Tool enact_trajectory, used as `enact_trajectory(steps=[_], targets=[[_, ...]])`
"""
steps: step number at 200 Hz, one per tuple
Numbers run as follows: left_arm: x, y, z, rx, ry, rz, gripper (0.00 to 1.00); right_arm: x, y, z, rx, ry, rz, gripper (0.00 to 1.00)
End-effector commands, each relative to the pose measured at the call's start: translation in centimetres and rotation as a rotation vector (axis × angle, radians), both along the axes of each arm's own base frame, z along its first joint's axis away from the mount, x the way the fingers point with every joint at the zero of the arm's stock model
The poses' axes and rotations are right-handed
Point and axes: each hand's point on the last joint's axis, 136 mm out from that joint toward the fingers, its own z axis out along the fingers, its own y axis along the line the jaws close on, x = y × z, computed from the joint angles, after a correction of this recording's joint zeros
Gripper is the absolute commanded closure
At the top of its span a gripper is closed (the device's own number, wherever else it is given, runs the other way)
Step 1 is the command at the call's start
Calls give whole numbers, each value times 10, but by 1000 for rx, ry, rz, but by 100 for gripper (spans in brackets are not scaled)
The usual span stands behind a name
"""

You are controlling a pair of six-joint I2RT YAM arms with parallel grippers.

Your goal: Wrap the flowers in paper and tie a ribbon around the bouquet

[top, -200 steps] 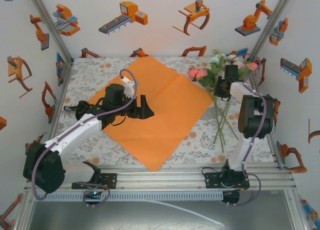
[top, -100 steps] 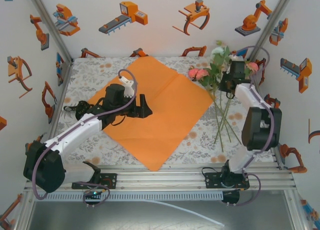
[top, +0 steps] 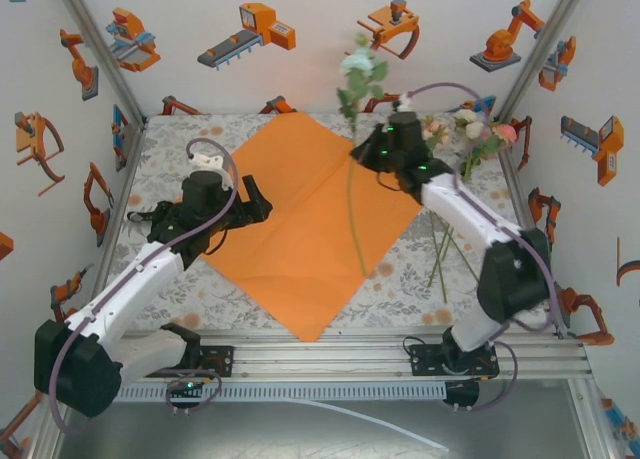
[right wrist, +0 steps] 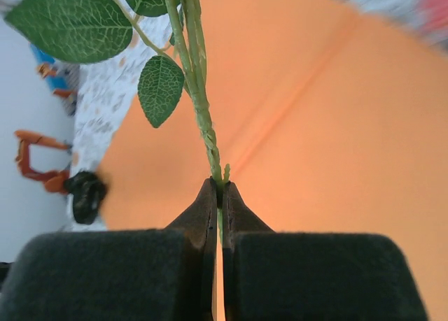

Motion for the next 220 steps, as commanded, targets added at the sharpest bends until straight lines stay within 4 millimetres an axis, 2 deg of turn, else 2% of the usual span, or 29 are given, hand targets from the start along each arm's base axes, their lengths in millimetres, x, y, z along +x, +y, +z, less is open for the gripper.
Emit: enact_trajectory(steps=[1,15,17,25,35,64,81,93,104,126,141,155,171,180,192,194,204,220], targets=[[-8,2,-2,-29,17,0,19,29,65,-2,159,11,-13,100],[-12,4,-5,-25,26,0,19,45,102,-12,200,26,24,100],[-13,5,-5,-24,27,-1,19,47,108,-19,195,35,32,100],[-15,6,-6,-24,29,1,19,57,130,-24,191,42,59,100],[-17,8,-7,-29,31,5,19,66,158,-39,176,57,104,100],[-21,8,-3,-69,16,6,19,81,210,-79,136,108,189,100],[-22,10,-3,-74,13,11,19,80,226,-97,127,129,217,100],[-21,11,-5,-74,16,17,18,80,229,-108,103,143,215,100],[-21,10,-6,-76,22,18,18,80,225,-114,86,165,199,87],[-20,8,-6,-89,28,16,18,75,217,-98,47,148,199,66],[-19,7,-7,-96,32,15,18,73,206,-70,24,110,200,55],[-19,4,-7,-103,34,4,18,70,189,-33,17,62,200,53],[-20,-4,-3,-118,23,-44,17,63,158,4,-13,8,191,53],[-22,-15,0,-138,6,-108,17,57,127,26,-65,-38,165,52],[-28,-34,6,-177,-16,-215,18,49,78,41,-152,-80,115,52],[-29,-38,8,-182,-22,-232,18,48,69,37,-174,-76,106,52],[-34,-54,11,-196,-32,-308,18,41,17,41,-243,-90,45,52],[-43,-78,15,-177,-50,-411,18,33,-70,21,-345,-51,-62,52]])
